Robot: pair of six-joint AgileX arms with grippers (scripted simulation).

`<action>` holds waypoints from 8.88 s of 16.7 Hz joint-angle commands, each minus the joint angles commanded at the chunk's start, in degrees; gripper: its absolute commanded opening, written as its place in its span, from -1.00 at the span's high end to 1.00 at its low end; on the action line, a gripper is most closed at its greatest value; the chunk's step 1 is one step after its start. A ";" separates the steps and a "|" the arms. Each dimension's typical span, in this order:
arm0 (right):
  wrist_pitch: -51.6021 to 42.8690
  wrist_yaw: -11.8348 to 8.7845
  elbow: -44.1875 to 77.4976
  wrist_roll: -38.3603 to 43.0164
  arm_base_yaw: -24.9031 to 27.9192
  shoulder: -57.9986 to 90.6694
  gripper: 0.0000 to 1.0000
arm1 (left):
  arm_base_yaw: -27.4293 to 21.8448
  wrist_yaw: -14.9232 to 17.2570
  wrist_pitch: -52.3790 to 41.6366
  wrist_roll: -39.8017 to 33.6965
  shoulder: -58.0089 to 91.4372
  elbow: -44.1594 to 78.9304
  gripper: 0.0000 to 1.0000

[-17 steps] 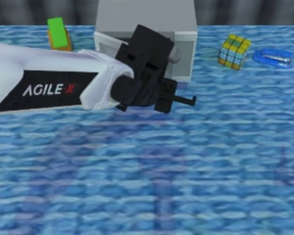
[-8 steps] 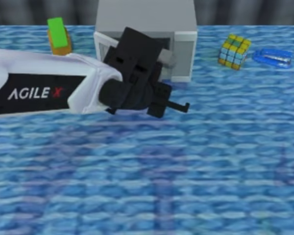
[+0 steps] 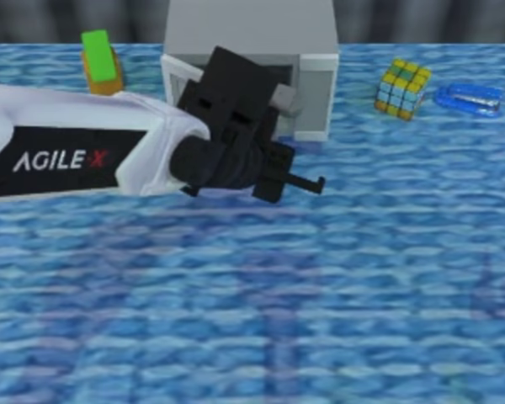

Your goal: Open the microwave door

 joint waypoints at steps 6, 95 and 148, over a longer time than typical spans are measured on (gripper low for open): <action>0.00 0.00 0.00 0.00 0.00 0.00 -1.00 | 0.00 0.00 0.00 0.00 0.00 0.00 1.00; 0.00 0.00 0.00 0.00 0.00 0.00 -1.00 | 6.65 14.60 1.44 17.11 -7.27 -9.56 1.00; 0.00 0.00 0.00 0.00 0.00 0.00 -1.00 | 9.81 20.29 -0.06 24.28 -8.94 -11.34 1.00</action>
